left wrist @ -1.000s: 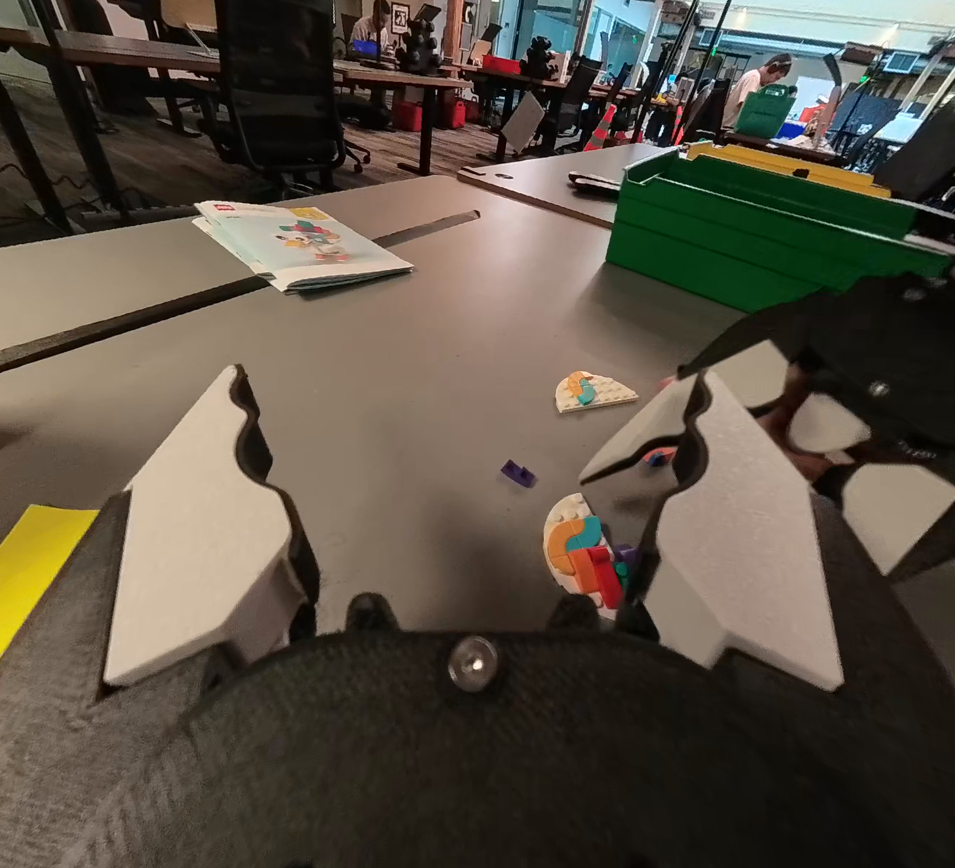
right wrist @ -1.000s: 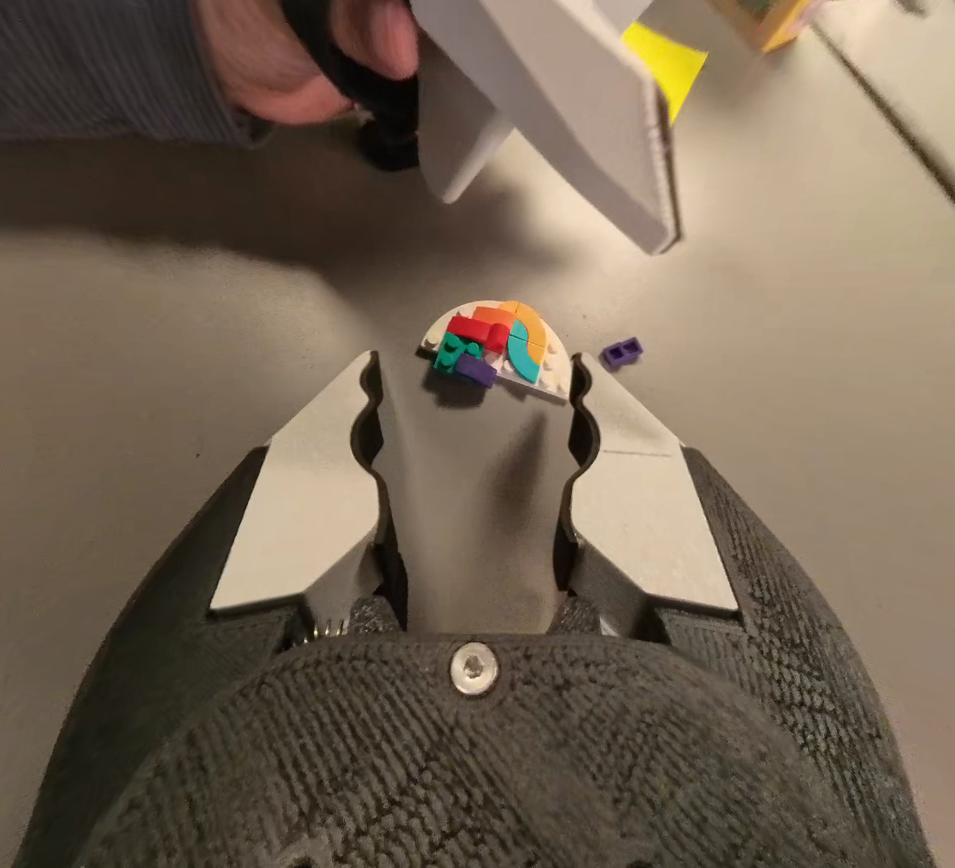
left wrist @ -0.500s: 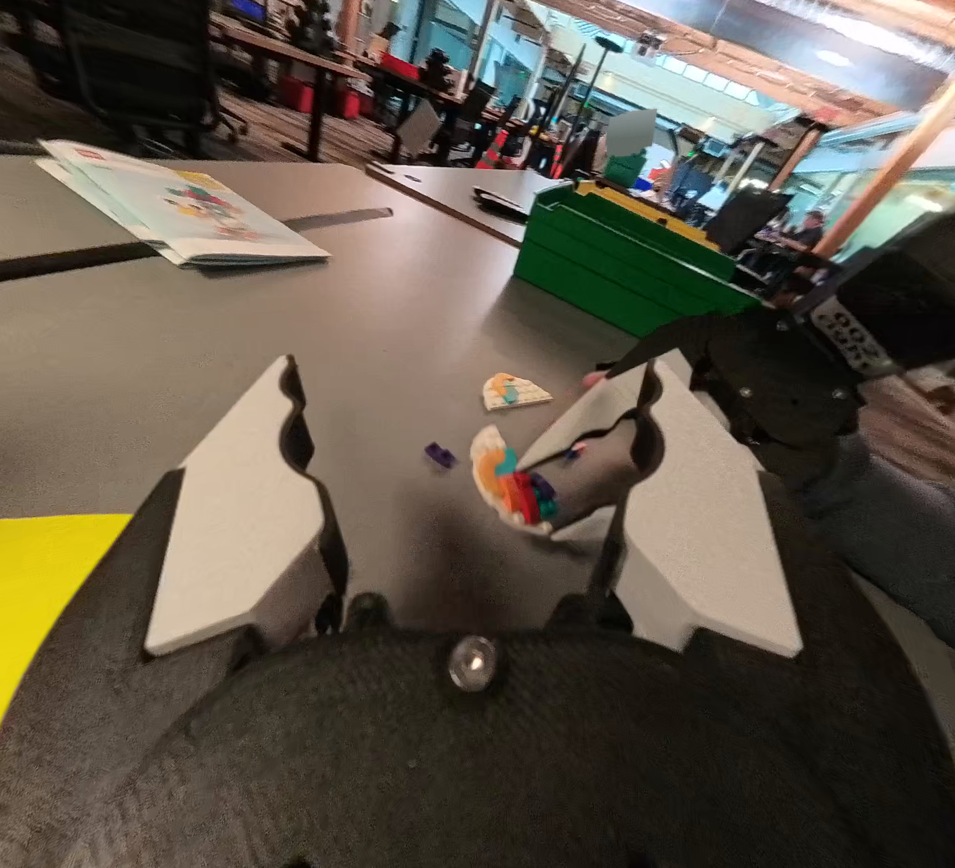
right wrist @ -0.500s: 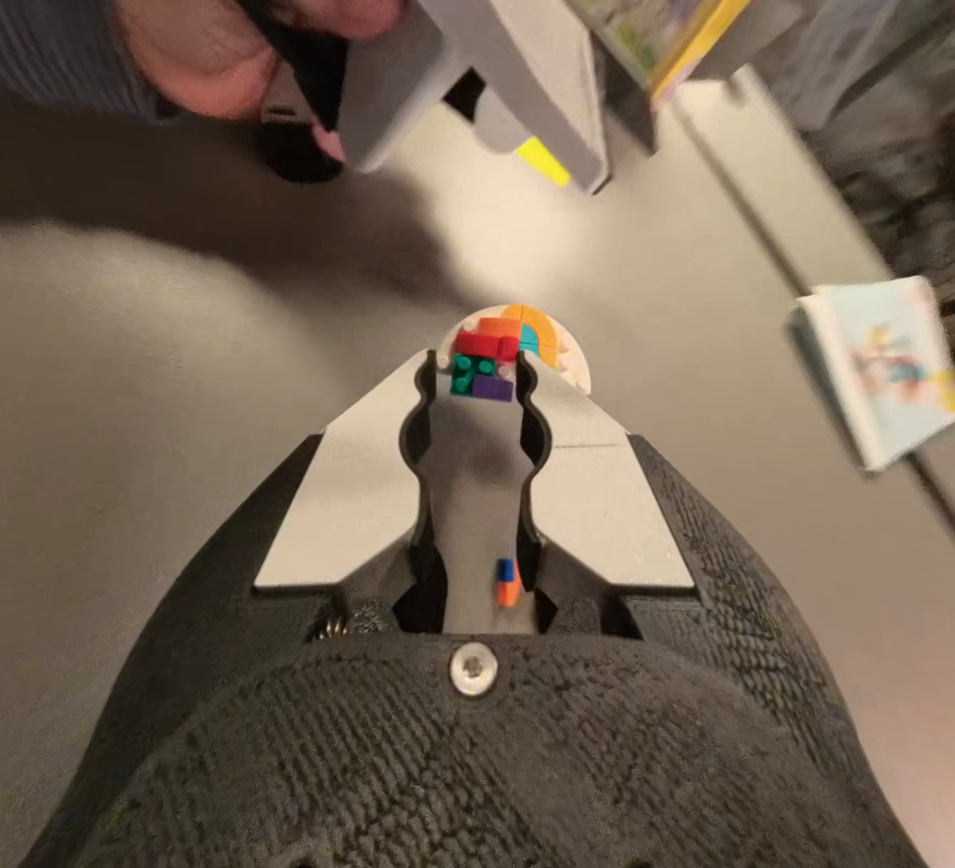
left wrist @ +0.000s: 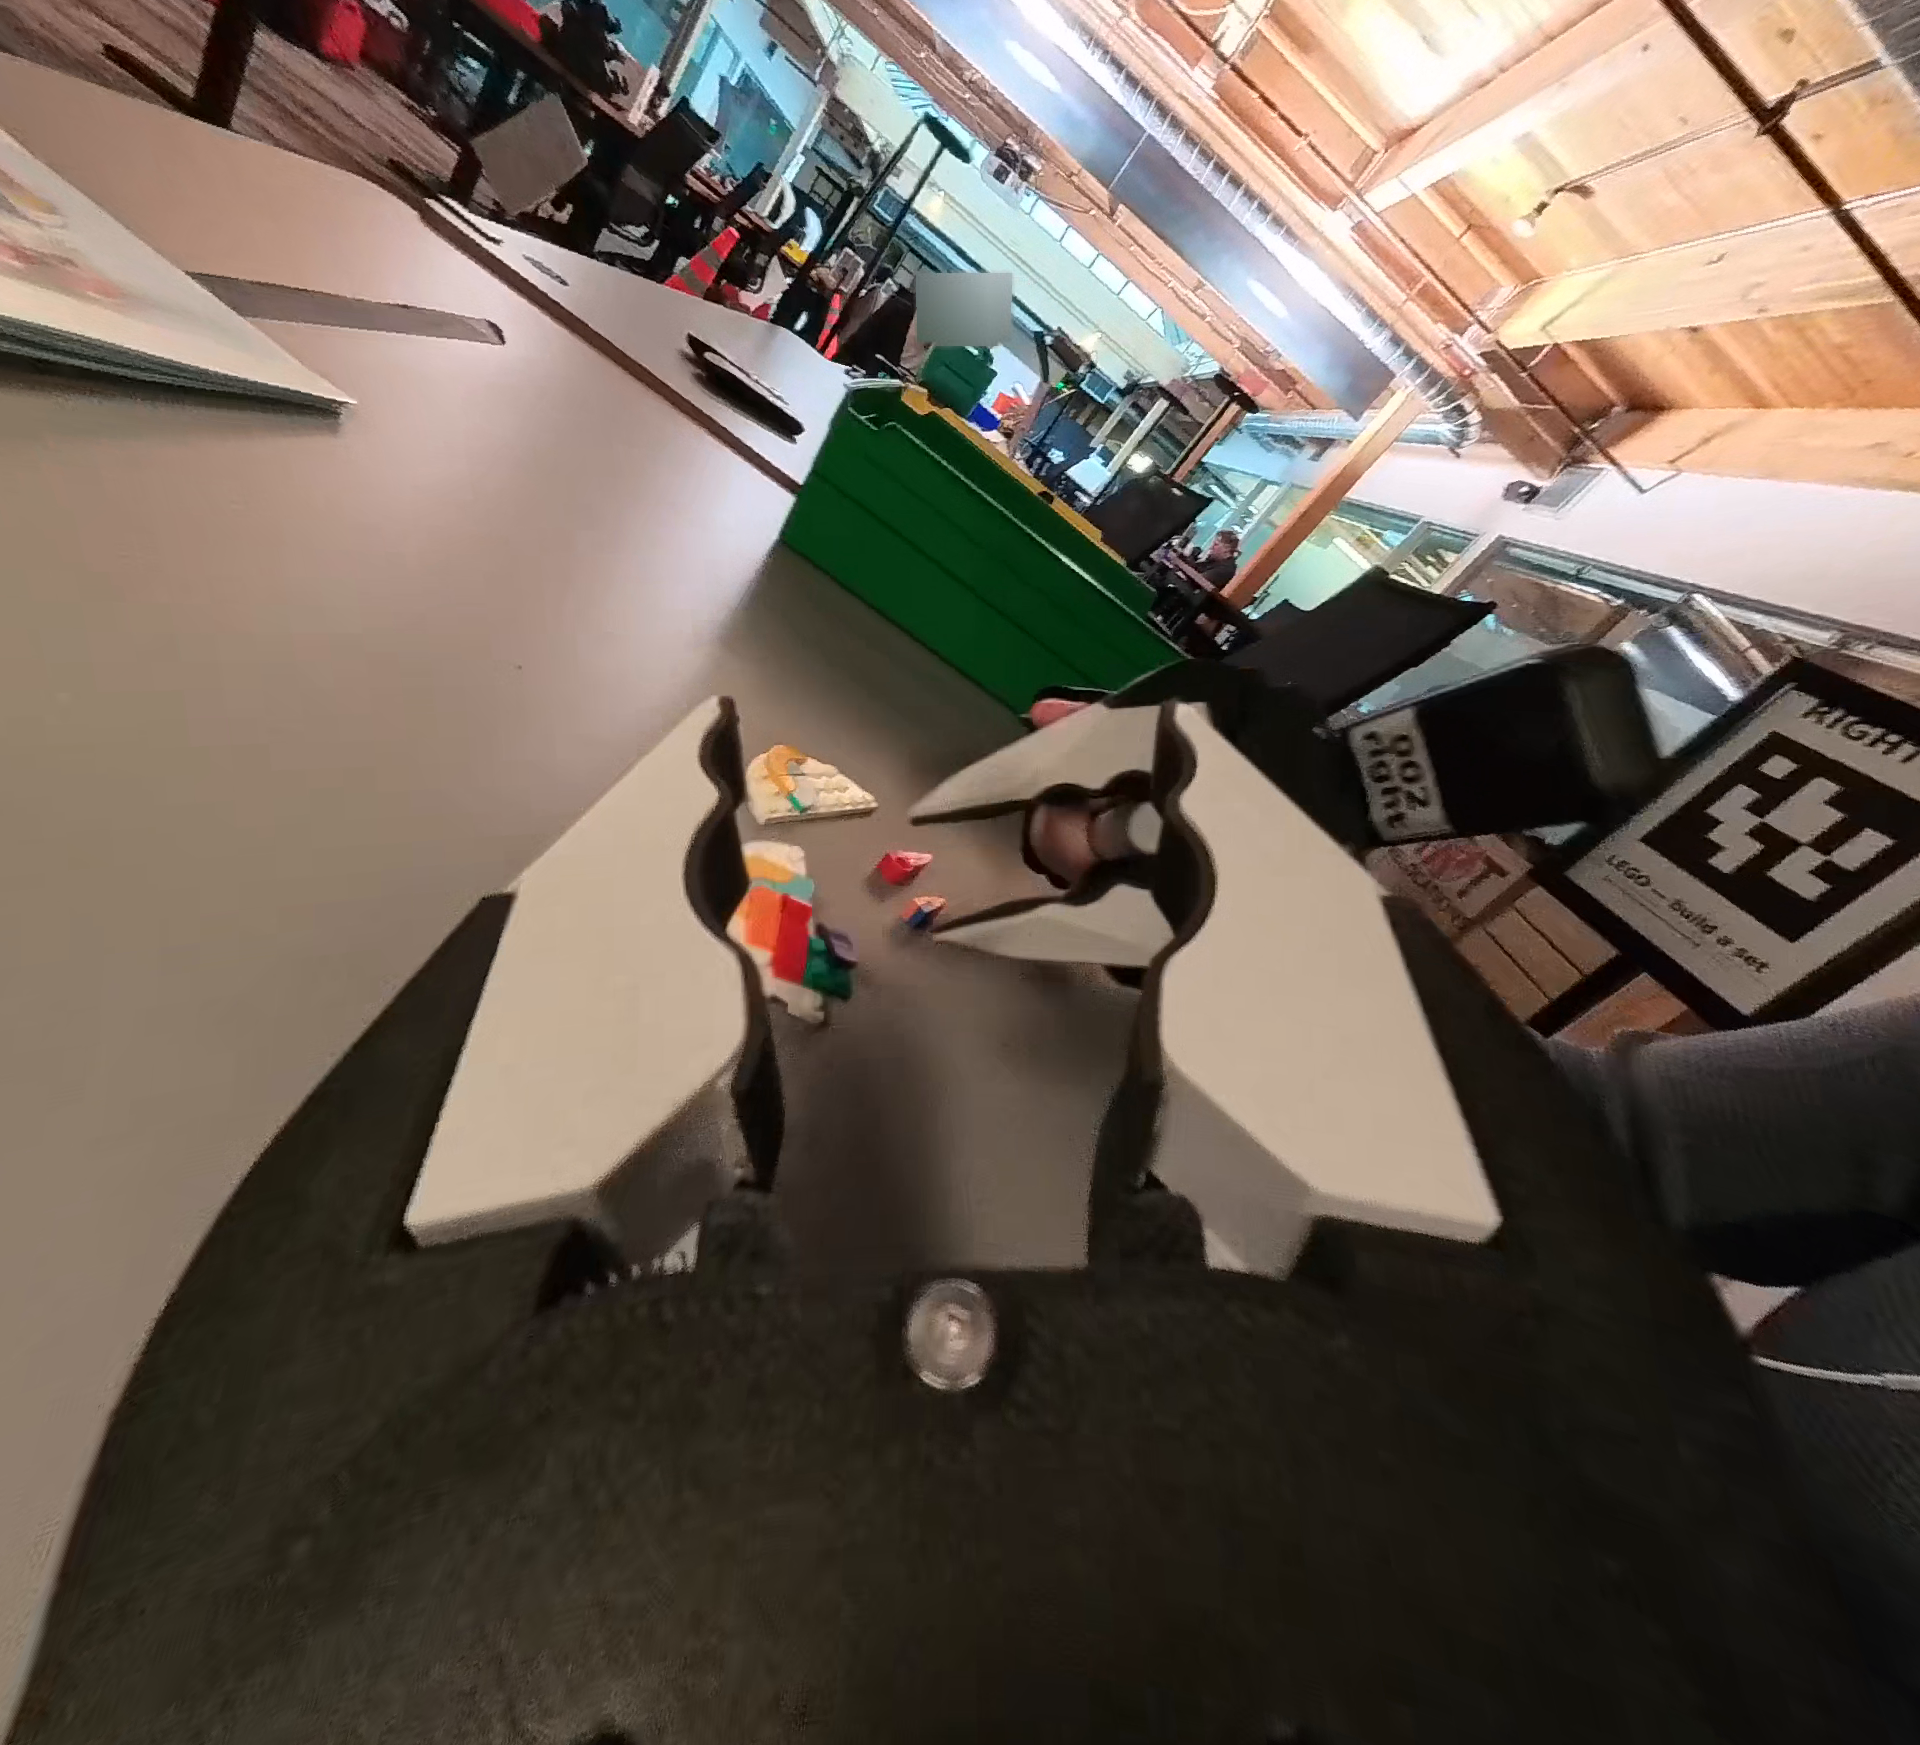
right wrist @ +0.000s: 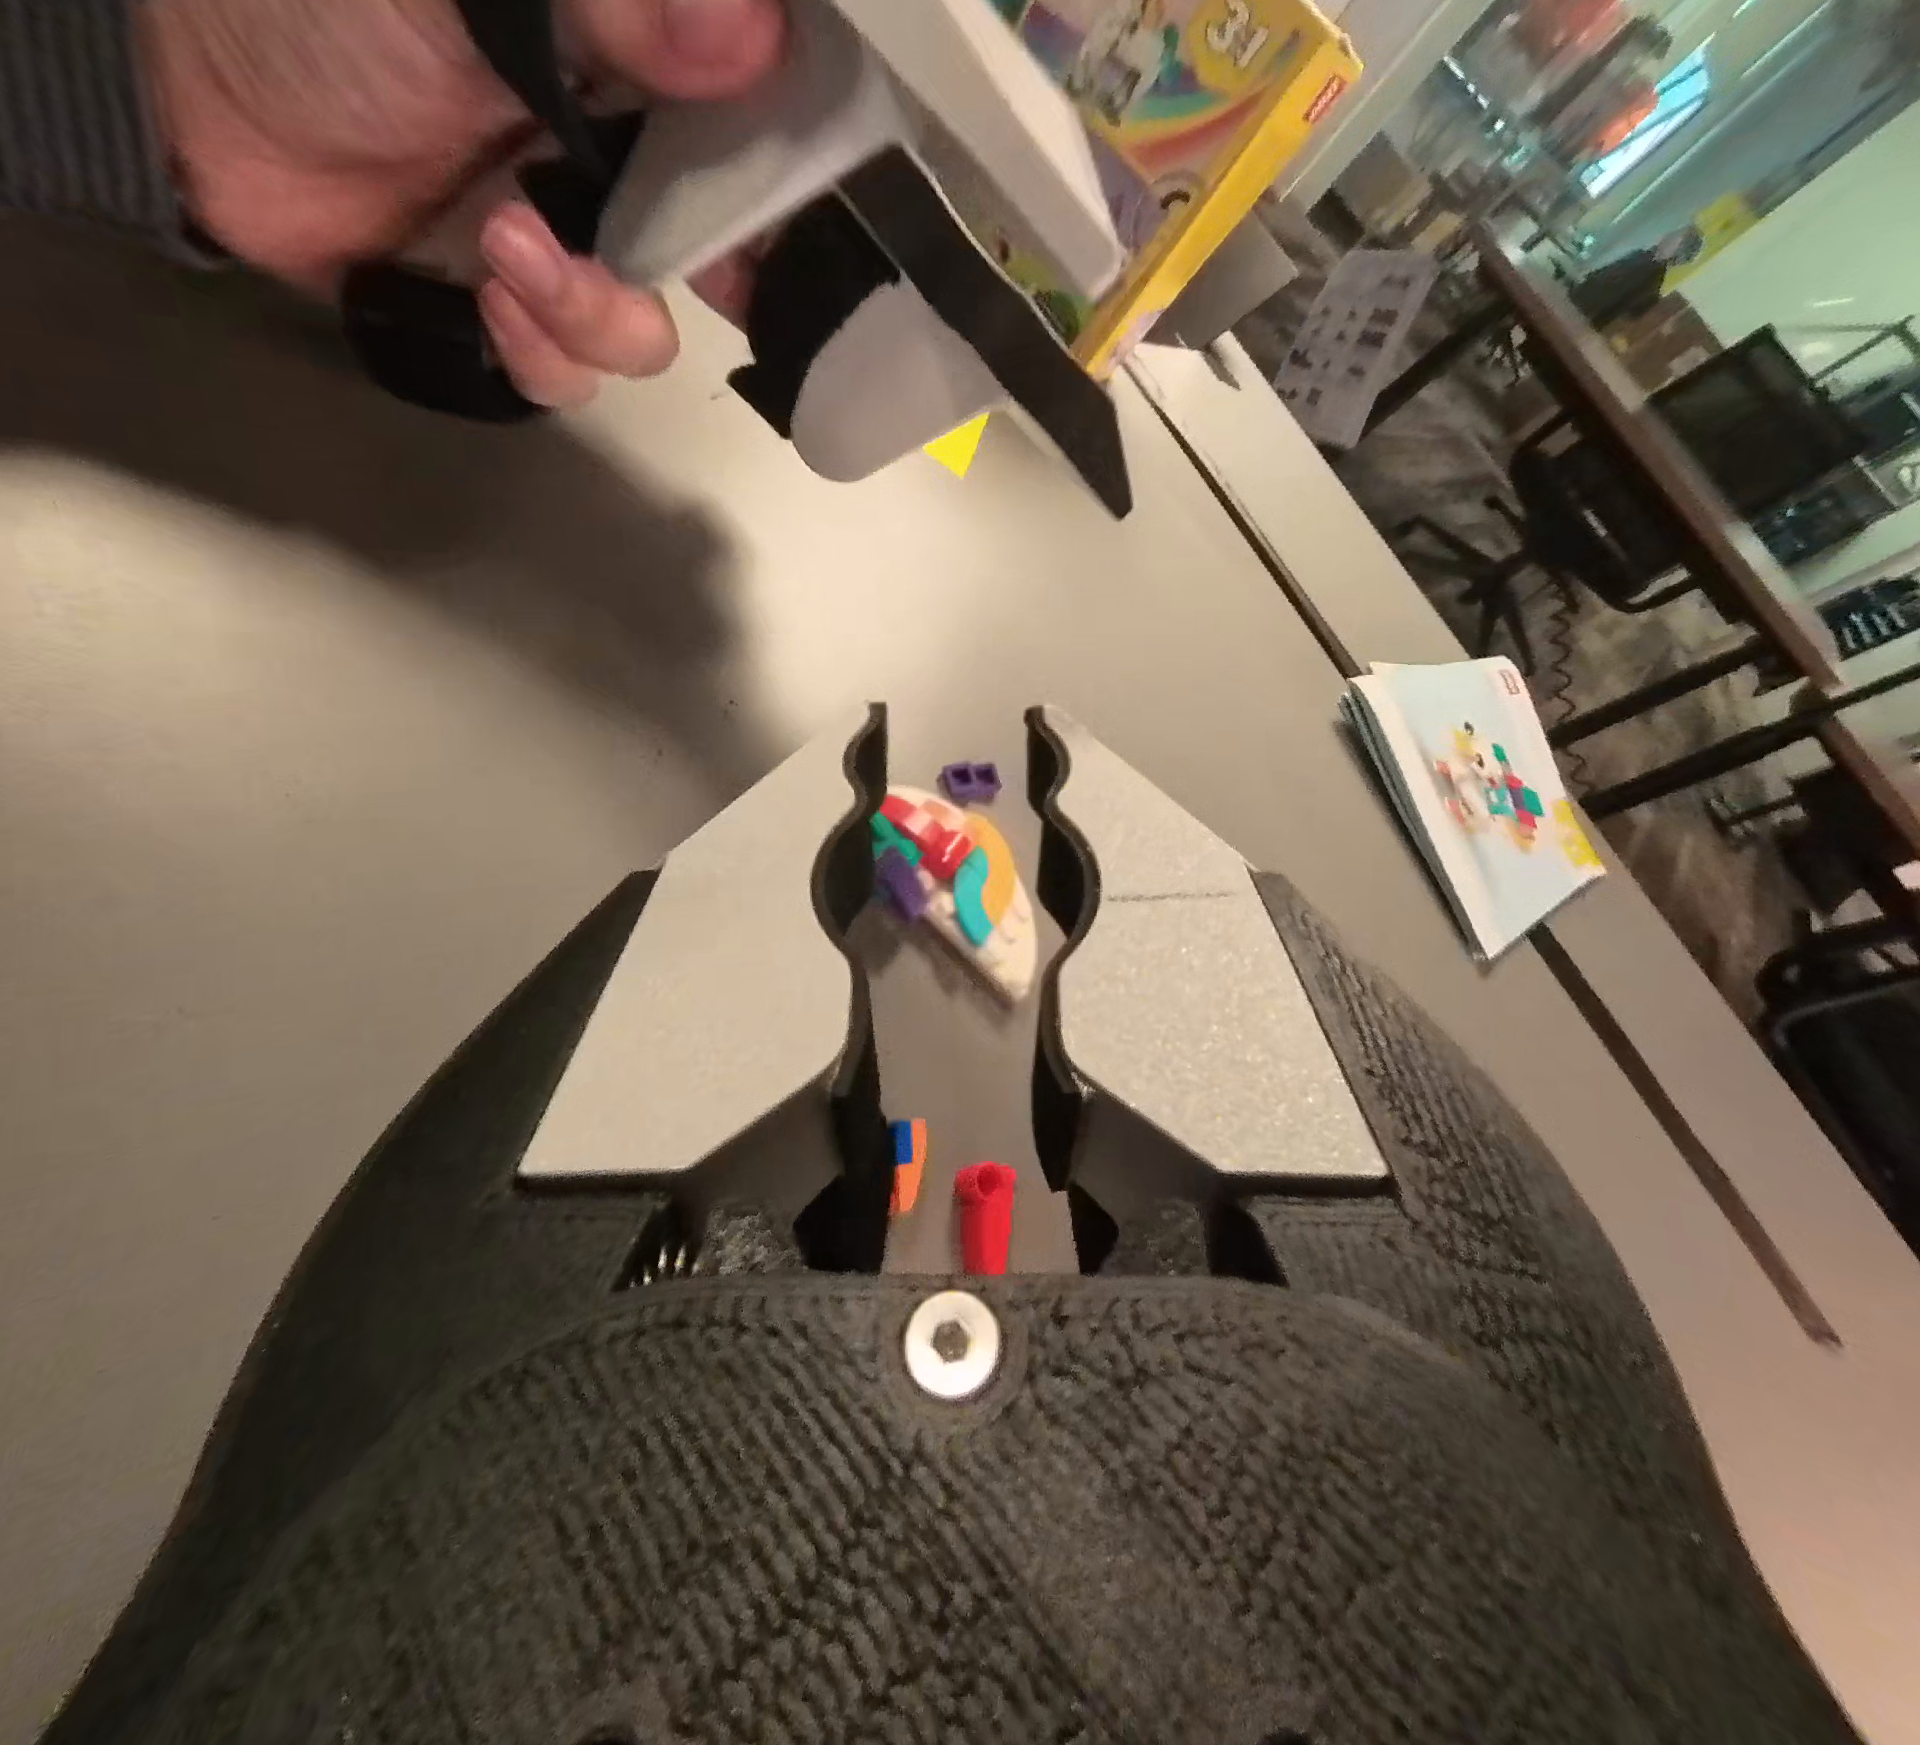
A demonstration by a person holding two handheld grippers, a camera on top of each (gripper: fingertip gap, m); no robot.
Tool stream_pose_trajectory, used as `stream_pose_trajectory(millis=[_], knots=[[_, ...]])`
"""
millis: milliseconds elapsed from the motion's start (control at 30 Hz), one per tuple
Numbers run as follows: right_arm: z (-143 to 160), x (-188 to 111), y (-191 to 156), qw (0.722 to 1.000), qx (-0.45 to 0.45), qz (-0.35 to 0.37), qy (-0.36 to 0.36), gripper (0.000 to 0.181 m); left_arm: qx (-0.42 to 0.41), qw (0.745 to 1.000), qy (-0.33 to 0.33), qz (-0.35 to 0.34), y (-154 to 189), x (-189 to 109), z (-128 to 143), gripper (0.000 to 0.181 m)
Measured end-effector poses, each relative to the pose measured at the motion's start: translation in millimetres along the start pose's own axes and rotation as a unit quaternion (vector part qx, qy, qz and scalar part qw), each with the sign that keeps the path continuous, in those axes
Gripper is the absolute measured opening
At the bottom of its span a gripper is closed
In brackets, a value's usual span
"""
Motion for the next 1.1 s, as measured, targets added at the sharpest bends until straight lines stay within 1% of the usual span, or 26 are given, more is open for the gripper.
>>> stream_pose_trajectory(millis=[100,200,233,300,333,400,467,533,567,633,667,733,767,800,867,900,967,1033,1100], knots=[[1.6,0.1,7.3,1.0,-0.004,0.027,0.006,0.032,-0.011,0.999,0.018,0.041,8.9,0.7,-4.1,0.078],[-8.0,-6.0,22.3,0.995,-0.021,0.09,0.049,0.054,-0.009,0.998,0.037,0.056,11.9,0.5,-8.0,0.081],[-13.1,-9.6,27.5,0.991,-0.028,0.113,0.07,0.06,0.0,0.998,0.041,0.051,12.0,0.8,-9.0,0.083],[-21.9,-18.2,39.3,0.979,-0.038,0.168,0.11,0.074,0.042,0.998,0.042,0.019,10.3,2.9,-9.7,0.089],[-24.8,-22.4,45.5,0.972,-0.042,0.197,0.124,0.086,0.08,0.996,0.042,0.002,11.1,4.2,-9.6,0.091],[-27.7,-28.4,53.0,0.962,-0.05,0.232,0.136,0.104,0.166,0.984,0.045,-0.049,11.0,6.1,-11.8,0.1],[-32.3,-33.4,56.9,0.954,-0.045,0.253,0.157,0.125,0.266,0.957,0.062,-0.102,12.6,5.7,-16.7,0.108],[-36.4,-37.0,58.9,0.948,-0.032,0.262,0.177,0.141,0.352,0.916,0.108,-0.162,15.3,1.1,-27.3,0.127],[-37.4,-38.6,60.0,0.946,-0.026,0.267,0.184,0.145,0.396,0.888,0.141,-0.186,18.3,-2.5,-34.2,0.136],[-36.5,-41.3,63.5,0.942,-0.02,0.278,0.188,0.148,0.48,0.826,0.206,-0.212,28.1,-8.9,-45.3,0.156],[-34.9,-42.2,65.8,0.941,-0.015,0.284,0.186,0.15,0.502,0.809,0.217,-0.219,31.5,-10.8,-46.3,0.157],[-32.2,-42.7,68.0,0.941,-0.005,0.283,0.188,0.15,0.522,0.795,0.201,-0.235,30.8,-9.3,-45.4,0.157],[-31.1,-42.9,68.6,0.941,0.001,0.281,0.191,0.147,0.532,0.787,0.192,-0.246,29.0,-8.4,-44.8,0.157],[-30.0,-44.0,69.5,0.939,0.004,0.282,0.194,0.14,0.542,0.781,0.179,-0.254,26.8,-6.9,-42.8,0.157],[-26.6,-43.4,69.4,0.941,0.0,0.279,0.19,0.121,0.554,0.776,0.146,-0.264,21.2,-3.0,-37.0,0.146],[-23.6,-41.9,69.5,0.943,-0.005,0.279,0.18,0.112,0.559,0.774,0.128,-0.269,18.4,-0.8,-34.1,0.142],[-17.0,-37.1,69.6,0.948,-0.017,0.279,0.153,0.1,0.574,0.765,0.095,-0.277,13.2,2.7,-28.6,0.134],[-10.4,-28.7,65.0,0.957,-0.031,0.26,0.121,0.083,0.584,0.759,0.074,-0.28,10.7,5.3,-24.5,0.128],[-6.5,-22.2,59.4,0.962,-0.053,0.247,0.101,0.076,0.587,0.76,0.063,-0.273,10.6,7.8,-21.1,0.12]])
Point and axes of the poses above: each gripper's, where its closed fingertips meet, x out along the fingers, z out of its underside, y = z × x across the jaws, the point moved 3 cm from there along -x, back along the fingers, and after that the axes turned 4 degrees about x, right-handed, at the moved point
